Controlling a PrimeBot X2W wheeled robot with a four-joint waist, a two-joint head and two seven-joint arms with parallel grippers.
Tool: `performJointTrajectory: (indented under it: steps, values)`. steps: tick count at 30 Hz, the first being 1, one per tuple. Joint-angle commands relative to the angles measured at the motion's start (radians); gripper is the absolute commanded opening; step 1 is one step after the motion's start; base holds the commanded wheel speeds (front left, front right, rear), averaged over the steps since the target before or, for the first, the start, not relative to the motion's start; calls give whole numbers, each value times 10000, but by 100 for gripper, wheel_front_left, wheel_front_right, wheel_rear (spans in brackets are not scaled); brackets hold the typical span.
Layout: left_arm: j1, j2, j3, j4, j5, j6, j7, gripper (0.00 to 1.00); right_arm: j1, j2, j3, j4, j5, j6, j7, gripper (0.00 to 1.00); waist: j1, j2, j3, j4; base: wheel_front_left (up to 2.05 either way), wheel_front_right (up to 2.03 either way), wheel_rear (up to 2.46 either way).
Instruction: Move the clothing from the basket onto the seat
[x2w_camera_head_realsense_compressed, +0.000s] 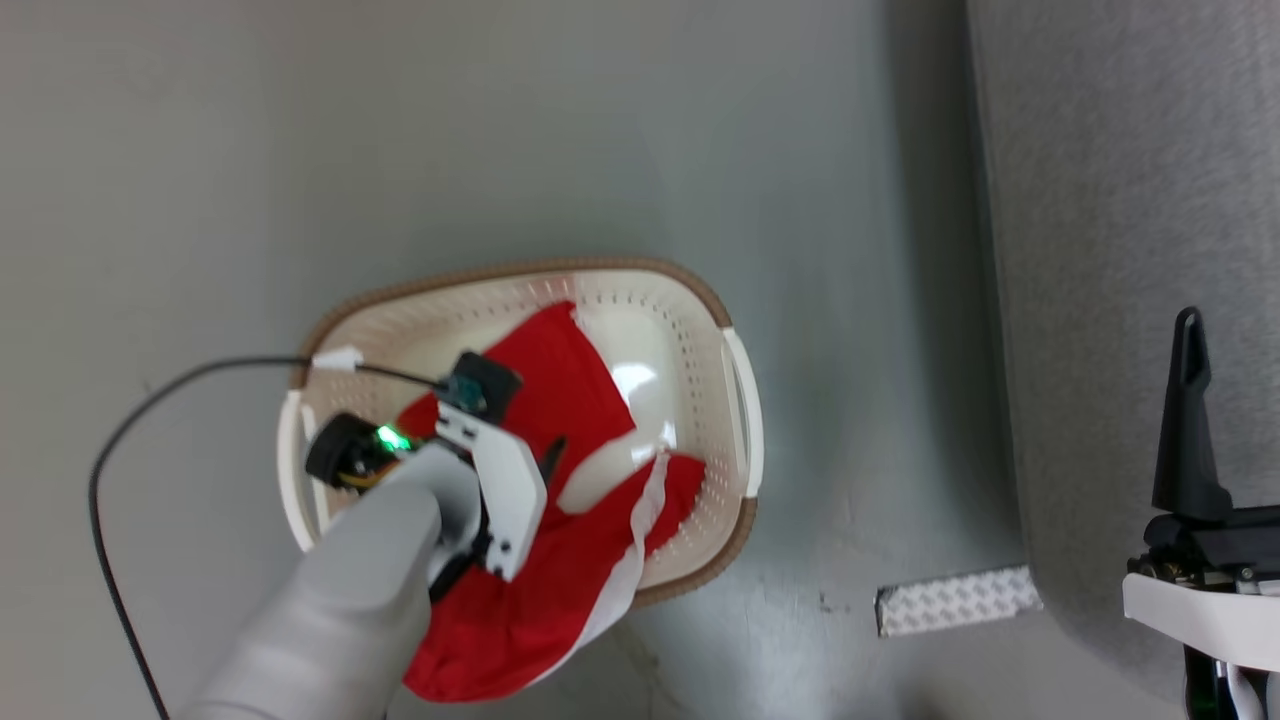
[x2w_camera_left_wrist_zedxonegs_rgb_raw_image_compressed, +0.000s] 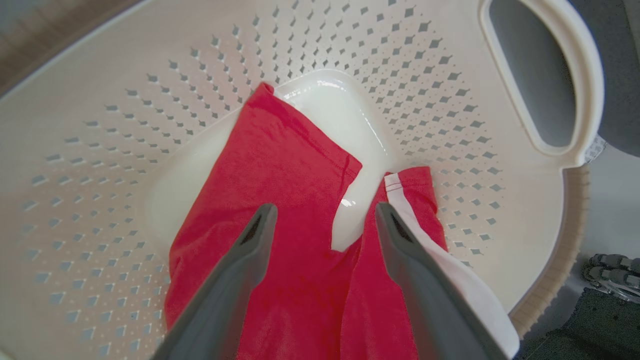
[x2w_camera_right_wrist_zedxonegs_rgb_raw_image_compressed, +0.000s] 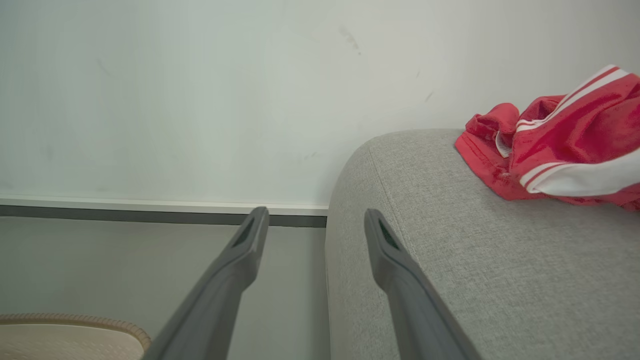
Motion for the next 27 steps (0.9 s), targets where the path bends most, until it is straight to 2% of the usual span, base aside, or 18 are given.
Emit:
performJointTrajectory:
  steps: [1,13,27]
  values:
    - [-480,18,12,316,-36,16,-97,100,-216,4,-38,-176,57,-27,1,100,-3,0,953,-139,0,0,0]
    - [-1483,-137,-64,1859,23,364,-360,100,-433,3,65,-634,218,-27,-1,100,-3,0,2218,-265,0,0,0]
    - [-2288,338,-315,2324,255,796,-431,100,-521,5,408,-849,453,-27,1,100,-3,0,3081,-519,0,0,0]
